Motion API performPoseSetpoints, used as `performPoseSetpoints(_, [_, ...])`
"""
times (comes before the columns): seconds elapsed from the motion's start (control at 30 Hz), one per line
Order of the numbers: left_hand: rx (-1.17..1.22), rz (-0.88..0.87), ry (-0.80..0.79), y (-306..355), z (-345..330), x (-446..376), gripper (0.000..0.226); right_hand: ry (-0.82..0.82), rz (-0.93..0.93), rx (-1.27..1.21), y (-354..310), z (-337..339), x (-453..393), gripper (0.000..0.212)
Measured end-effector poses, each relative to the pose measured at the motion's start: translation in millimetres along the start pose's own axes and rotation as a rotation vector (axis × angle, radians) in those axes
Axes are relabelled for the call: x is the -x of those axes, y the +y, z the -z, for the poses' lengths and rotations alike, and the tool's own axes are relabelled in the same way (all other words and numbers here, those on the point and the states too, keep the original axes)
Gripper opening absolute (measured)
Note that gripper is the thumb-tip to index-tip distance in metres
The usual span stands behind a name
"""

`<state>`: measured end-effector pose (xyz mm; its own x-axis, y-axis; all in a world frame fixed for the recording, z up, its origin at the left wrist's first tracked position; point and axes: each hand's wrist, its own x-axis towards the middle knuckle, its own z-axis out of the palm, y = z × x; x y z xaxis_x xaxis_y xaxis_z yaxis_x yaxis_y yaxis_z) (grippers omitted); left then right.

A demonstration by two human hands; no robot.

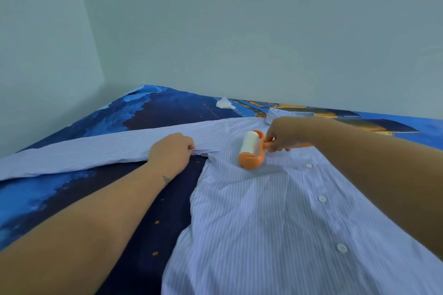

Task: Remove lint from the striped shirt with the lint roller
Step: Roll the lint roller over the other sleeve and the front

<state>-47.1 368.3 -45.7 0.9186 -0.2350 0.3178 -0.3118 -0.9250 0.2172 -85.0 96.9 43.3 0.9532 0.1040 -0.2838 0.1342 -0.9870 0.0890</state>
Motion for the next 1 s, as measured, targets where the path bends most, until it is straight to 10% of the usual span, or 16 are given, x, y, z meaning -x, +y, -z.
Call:
performPoseSetpoints(0.3, [0.172,0.064,-0.021,11,12,24,0.007,0.169,-0.115,-0.217,65,-3,48,0.015])
performPoseSetpoints(1.0, [0.779,0.178,-0.355,59,59,156,0.049,0.249,0.016,-0.558,-20,-47,99,0.014])
